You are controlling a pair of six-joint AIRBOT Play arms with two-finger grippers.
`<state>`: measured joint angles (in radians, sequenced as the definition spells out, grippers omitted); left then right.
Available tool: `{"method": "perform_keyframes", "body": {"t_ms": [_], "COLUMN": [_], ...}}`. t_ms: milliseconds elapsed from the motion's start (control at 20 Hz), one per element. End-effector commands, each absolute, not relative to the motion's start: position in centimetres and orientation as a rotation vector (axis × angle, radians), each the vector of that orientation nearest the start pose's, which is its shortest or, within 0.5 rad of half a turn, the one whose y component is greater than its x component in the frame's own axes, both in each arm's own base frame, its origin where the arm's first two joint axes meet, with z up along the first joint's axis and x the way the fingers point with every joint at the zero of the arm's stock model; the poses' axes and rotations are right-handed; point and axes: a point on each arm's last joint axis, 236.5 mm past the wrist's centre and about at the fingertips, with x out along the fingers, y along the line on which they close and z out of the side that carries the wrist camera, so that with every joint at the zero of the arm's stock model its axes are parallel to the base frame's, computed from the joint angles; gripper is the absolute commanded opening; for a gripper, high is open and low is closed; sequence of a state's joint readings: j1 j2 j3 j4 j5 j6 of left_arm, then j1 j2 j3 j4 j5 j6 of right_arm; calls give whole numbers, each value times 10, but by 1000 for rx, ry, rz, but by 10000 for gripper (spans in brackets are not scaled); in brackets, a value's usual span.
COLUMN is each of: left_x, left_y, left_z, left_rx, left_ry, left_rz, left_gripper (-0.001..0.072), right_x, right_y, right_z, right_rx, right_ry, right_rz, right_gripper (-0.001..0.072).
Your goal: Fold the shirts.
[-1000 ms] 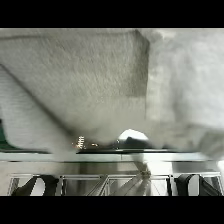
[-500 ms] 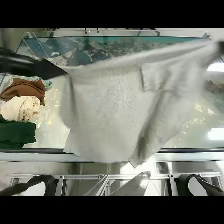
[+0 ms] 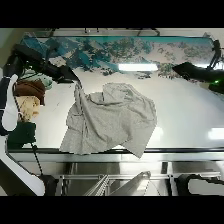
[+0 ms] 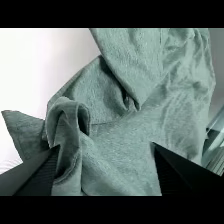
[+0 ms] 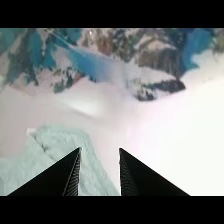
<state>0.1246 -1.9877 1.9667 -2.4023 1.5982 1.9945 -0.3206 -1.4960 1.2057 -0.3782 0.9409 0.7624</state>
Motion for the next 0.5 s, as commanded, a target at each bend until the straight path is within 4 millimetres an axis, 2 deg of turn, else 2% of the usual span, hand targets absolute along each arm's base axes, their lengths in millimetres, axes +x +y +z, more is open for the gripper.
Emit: {"method": "perform_keyframes", "body": {"t_ms": [0, 100, 200, 250, 300, 450], "left_x": [487, 460, 426, 404, 381, 320], "left_y": [-94, -85, -81, -81, -81, -79], "left_z": [53, 58, 55, 50, 44, 23], "left_rx": [-498, -529, -588, -621, -658, -769], "left_ry": [1259, 1296, 1356, 1385, 1412, 1455], "left_rz": [-823, -819, -810, -807, -799, -729], "left_gripper": [688, 688, 688, 687, 687, 687], "right_x": [463, 426, 385, 371, 361, 347], "right_y": [5, -5, -11, -9, -3, 25], "right_z": [52, 22, -21, -39, -57, -90], "right_rx": [594, 559, 532, 540, 571, 638], "right_ry": [880, 1037, 1224, 1277, 1308, 1363], "right_rz": [495, 480, 436, 426, 418, 472], "right_gripper": [270, 269, 271, 304, 408, 415]}}
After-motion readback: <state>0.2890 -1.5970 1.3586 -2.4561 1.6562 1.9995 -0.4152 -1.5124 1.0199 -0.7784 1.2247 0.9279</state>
